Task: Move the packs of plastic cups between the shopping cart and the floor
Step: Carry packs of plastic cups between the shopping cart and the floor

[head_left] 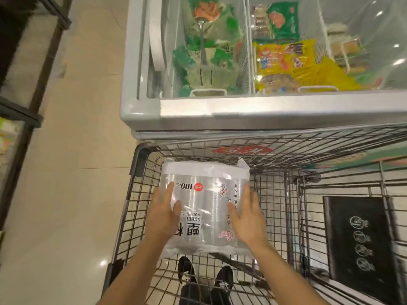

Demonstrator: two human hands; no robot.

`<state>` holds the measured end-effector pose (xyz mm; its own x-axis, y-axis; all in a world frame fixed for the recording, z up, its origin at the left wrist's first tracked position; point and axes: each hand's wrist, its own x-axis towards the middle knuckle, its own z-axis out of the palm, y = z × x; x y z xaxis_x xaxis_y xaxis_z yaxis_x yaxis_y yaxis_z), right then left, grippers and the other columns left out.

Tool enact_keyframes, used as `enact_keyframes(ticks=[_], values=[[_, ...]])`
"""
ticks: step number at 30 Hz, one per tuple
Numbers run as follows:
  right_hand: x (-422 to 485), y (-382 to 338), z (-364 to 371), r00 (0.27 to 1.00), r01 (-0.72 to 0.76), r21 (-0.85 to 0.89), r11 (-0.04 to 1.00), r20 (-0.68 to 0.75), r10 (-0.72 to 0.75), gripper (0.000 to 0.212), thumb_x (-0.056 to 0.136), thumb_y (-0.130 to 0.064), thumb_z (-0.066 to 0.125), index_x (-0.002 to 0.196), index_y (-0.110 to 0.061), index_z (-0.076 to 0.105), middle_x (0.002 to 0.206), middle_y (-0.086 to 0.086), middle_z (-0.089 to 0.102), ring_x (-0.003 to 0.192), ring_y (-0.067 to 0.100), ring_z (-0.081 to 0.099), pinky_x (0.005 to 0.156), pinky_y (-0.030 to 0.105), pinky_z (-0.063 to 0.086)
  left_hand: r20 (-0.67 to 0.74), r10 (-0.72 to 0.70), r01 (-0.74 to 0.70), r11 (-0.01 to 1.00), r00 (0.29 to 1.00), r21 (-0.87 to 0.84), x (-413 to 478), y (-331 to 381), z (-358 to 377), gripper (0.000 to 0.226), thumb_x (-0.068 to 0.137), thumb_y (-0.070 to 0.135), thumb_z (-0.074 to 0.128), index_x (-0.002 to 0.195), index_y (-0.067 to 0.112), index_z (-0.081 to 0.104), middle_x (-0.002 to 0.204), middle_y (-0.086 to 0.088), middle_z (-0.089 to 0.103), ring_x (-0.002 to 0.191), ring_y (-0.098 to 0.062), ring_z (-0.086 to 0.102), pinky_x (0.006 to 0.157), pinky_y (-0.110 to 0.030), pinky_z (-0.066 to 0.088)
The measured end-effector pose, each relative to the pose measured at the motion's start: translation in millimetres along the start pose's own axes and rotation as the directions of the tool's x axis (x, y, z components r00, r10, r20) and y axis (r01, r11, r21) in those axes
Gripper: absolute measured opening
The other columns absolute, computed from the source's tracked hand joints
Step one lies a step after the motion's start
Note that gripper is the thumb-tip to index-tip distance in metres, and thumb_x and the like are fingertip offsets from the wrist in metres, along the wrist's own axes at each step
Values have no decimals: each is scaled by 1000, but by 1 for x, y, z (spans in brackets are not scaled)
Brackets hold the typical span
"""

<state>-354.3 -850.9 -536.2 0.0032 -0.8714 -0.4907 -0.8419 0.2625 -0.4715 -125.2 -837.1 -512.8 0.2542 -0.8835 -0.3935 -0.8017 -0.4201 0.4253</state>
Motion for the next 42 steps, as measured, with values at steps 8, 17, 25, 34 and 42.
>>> enact_keyframes(ticks=[8,17,25,34,42], values=[[-34,-49,-81,983,163,-201,966,-56,-178,69,100,-54,32,156,-29,-1,164,3,-5,150,27,1,120,47,9,-61,58,-55,997,996,55,-16,51,-78,63,101,42,42,157,26,16,165,-8,4,151,-28,6,119,-45,16],[-100,-194,-203,841,394,-328,859,-249,-481,65,99,-53,35,156,-30,12,164,5,9,150,28,4,120,47,11,-304,268,-197,949,914,245,-77,90,-249,71,94,58,32,156,30,14,165,-1,7,151,-26,4,119,-47,11],[-224,-349,-268,621,507,-469,723,-383,-684,69,94,-61,26,154,-29,23,161,7,21,148,33,15,117,50,19,-605,308,-135,940,735,314,-176,59,-419,73,87,61,33,153,28,30,161,-5,23,149,-28,15,117,-47,15],[-401,-544,-193,343,707,-526,473,-330,-879,66,98,-57,33,156,-31,16,163,5,15,149,30,10,118,47,12,-789,218,114,933,575,341,-354,-115,-573,69,92,59,41,153,28,30,161,-5,25,148,-30,18,117,-51,19],[-550,-685,-42,101,869,-459,185,-202,-974,73,88,-62,28,154,-30,24,160,7,26,147,31,20,115,49,22,-892,-16,421,886,451,197,-514,-317,-631,75,84,62,33,151,26,36,157,-6,33,146,-31,26,114,-52,26]])
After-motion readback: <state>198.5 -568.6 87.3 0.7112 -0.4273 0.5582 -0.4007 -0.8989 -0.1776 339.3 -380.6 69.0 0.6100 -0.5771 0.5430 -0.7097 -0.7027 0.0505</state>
